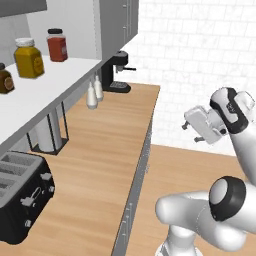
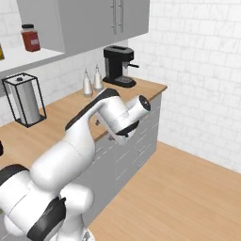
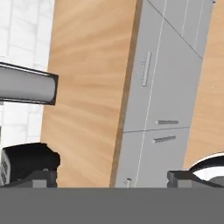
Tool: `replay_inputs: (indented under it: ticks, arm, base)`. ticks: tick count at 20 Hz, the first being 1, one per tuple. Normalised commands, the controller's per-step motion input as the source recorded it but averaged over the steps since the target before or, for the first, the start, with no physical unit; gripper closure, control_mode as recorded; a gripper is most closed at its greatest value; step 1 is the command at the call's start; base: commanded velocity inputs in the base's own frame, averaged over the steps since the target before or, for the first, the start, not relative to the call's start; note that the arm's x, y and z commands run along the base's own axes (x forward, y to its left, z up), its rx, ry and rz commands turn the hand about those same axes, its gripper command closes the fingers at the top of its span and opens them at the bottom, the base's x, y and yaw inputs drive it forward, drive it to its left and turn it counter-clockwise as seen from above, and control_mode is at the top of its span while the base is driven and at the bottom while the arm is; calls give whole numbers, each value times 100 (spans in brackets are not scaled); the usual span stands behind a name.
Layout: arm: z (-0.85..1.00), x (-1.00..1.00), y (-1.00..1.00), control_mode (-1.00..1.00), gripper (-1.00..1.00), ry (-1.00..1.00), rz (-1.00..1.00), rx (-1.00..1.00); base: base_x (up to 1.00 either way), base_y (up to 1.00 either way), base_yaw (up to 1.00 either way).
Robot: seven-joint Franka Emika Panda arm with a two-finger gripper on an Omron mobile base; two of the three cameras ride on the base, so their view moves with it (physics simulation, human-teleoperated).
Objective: Take a straw from the drawer in front and place it inside the glass cup on the dining counter.
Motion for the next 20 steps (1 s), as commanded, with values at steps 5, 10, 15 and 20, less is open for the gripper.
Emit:
replay_inputs:
  ticks: [5,10,15,20]
  arm:
    - [-76,36,0,-100,-100,-16,0,30]
    - [-79,25,1,-100,-100,-24,0,20]
    - [-81,22,16,-100,-100,-14,0,14]
    - [-68,31,27,-100,-100,-7,0,8]
  base:
    - [0,0,0]
    - [0,0,0]
    - [0,0,0]
    - [0,0,0]
